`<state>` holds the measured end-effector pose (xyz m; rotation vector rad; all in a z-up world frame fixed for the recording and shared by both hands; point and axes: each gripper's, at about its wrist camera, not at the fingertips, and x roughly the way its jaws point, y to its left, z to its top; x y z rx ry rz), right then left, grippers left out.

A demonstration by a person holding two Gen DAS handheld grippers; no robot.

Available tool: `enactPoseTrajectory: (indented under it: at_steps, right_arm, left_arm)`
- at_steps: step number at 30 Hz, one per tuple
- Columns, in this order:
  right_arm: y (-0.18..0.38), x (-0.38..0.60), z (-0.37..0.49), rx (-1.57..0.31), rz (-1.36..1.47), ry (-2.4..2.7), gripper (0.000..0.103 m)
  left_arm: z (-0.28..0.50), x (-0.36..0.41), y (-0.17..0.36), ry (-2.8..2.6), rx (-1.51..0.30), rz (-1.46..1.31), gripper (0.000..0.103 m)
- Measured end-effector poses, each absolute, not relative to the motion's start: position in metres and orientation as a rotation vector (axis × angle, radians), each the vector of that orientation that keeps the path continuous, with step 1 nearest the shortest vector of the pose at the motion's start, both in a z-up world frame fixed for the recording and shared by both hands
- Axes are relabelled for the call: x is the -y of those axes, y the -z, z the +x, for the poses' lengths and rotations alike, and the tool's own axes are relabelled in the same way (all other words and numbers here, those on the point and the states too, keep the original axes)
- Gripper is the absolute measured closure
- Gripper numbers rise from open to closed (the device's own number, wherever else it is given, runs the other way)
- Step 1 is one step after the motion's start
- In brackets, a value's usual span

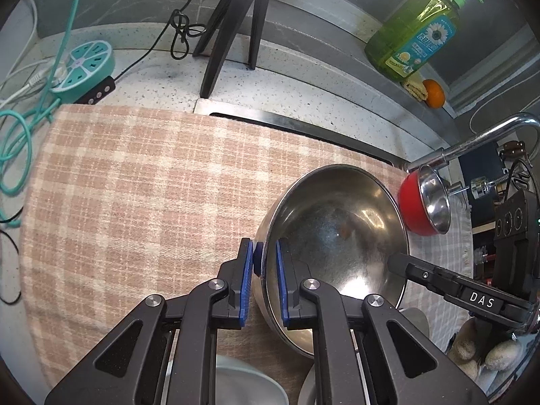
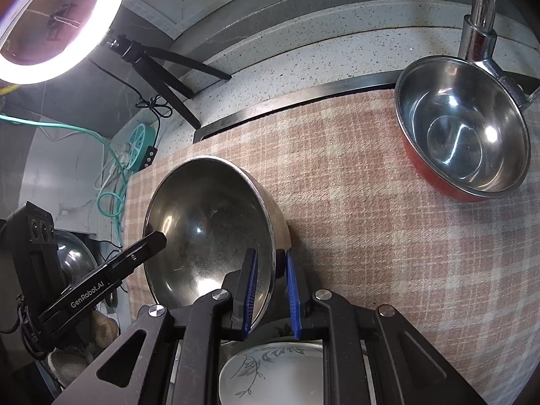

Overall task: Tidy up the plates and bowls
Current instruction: 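Lower the steel bowl beside the plate stack with both tools, then open both tools and release the steel bowl rim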

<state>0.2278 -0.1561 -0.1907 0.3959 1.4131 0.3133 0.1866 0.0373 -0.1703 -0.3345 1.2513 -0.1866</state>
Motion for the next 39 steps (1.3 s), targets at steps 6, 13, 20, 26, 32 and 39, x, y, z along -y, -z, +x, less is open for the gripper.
enactPoseTrajectory:
  at_steps: [6,13,20,26,32,39]
  right_arm:
    - [0.191,0.157,0.228,-1.415,0.399,-0.322,0.085]
    - [0.189,0.159,0.222,-1.419,0.397,-0.318,0.083]
    - [0.175,0.168,0.212,-1.379,0.392,-0.293,0.075]
    - [0.157,0.175,0.201,-1.327,0.388,-0.281,0.072]
    - [0.137,0.187,0.184,-1.251,0.346,-0.250,0.070]
    - [0.107,0.202,0.155,-1.125,0.298,-0.194,0.070]
  left_arm:
    - [0.187,-0.037,0.170,0.194,-1.253,-0.334,0.093]
    - [0.184,-0.043,0.164,0.194,-1.241,-0.340,0.093]
    - [0.177,-0.051,0.151,0.197,-1.211,-0.344,0.091]
    - [0.165,-0.056,0.137,0.213,-1.185,-0.351,0.090]
    - [0.151,-0.060,0.122,0.231,-1.152,-0.337,0.090]
    - [0.139,-0.063,0.111,0.252,-1.122,-0.305,0.090]
